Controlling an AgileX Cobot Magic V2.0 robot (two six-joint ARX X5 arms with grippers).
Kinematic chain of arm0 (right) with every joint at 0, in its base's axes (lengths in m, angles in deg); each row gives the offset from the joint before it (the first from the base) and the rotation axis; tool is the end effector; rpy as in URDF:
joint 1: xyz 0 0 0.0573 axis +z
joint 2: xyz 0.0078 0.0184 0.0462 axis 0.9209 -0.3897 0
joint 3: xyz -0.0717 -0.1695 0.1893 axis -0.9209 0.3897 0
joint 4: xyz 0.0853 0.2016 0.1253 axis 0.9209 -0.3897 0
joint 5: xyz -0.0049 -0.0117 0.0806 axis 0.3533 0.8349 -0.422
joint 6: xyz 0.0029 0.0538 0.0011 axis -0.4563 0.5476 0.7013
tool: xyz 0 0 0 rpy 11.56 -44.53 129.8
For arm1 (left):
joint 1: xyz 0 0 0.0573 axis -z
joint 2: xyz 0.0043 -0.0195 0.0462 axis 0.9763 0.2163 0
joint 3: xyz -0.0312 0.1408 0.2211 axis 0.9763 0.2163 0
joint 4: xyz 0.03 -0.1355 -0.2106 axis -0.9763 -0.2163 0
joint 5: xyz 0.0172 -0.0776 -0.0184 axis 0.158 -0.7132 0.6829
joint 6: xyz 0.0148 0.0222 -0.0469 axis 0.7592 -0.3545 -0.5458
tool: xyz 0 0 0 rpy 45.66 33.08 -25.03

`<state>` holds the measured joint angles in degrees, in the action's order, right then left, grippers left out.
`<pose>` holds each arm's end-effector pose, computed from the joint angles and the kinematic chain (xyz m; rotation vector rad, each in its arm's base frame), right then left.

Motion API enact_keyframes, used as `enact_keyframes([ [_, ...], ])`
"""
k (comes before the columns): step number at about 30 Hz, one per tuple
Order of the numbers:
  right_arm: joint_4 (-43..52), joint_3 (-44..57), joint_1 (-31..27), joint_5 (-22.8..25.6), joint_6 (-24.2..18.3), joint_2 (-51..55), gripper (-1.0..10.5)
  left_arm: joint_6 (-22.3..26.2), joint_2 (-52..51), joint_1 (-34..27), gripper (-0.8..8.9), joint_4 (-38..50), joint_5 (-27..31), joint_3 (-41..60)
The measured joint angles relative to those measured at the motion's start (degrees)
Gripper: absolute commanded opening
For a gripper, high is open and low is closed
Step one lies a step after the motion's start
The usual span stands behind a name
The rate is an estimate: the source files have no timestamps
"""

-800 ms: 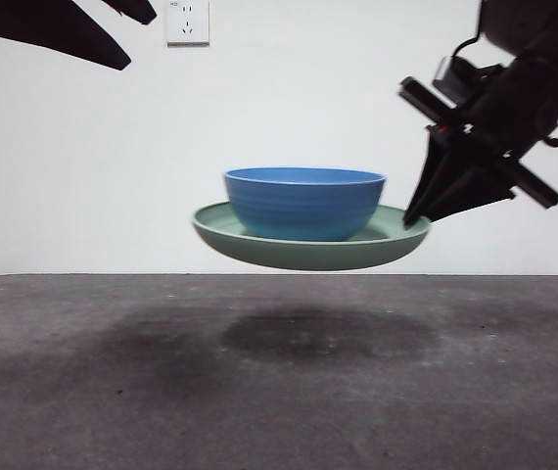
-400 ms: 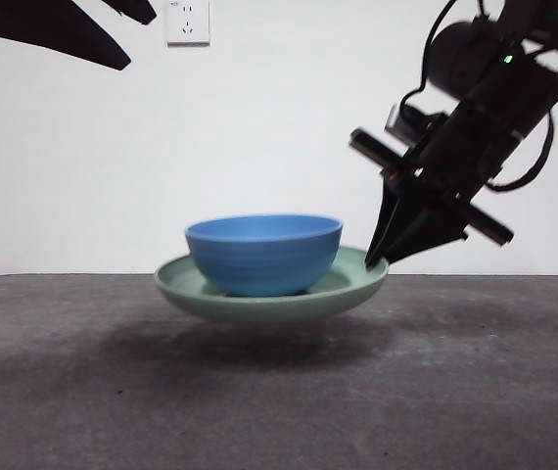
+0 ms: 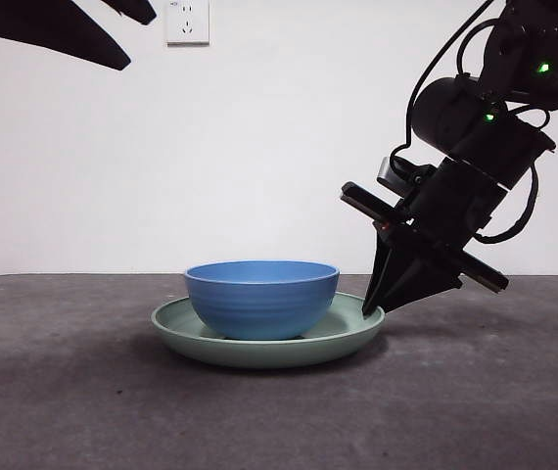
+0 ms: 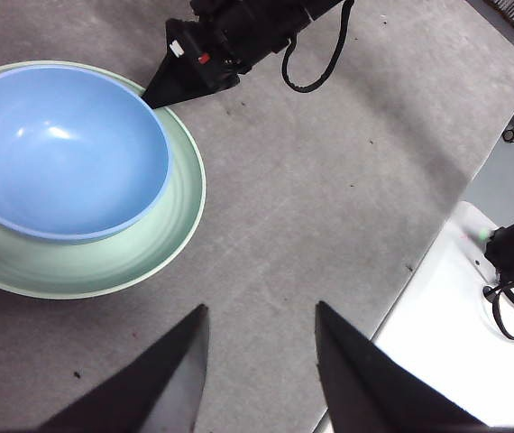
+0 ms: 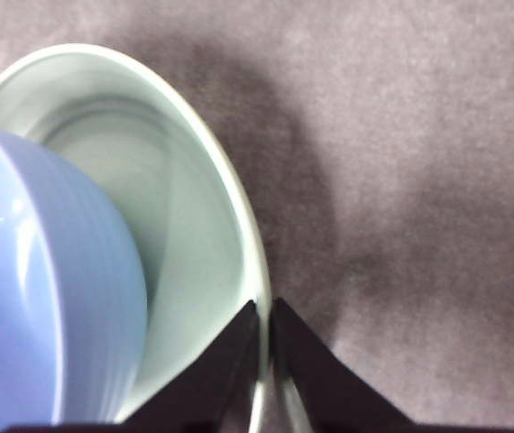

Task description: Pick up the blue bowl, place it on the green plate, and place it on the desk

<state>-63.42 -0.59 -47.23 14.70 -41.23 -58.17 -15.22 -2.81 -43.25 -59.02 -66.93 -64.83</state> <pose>0.3342 0.1332 0.1642 0.4067 1.1346 0.4924 0.1470 -0.1151 0.3073 -0.0211 0.7390 -0.9675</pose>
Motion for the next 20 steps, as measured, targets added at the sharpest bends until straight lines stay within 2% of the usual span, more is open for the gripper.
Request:
enact_keyframes([
  [5,0.02,0.00,-0.02,-0.02,0.02,-0.04,0.2,0.00,0.00,0.00,1.90,-0.02,0.00,0.00],
  [10,0.15,-0.04,0.00,-0.28,0.02,-0.04,1.8,0.00,0.00,0.00,1.90,-0.37,0.00,0.00],
  [16,-0.22,-0.11,-0.02,-0.22,0.04,0.46,1.9,0.00,0.00,0.00,1.90,-1.09,0.00,0.00],
  [20,-2.32,-0.11,-0.04,2.01,-0.22,4.11,1.9,0.00,0.00,0.00,1.90,-1.09,0.00,0.00],
])
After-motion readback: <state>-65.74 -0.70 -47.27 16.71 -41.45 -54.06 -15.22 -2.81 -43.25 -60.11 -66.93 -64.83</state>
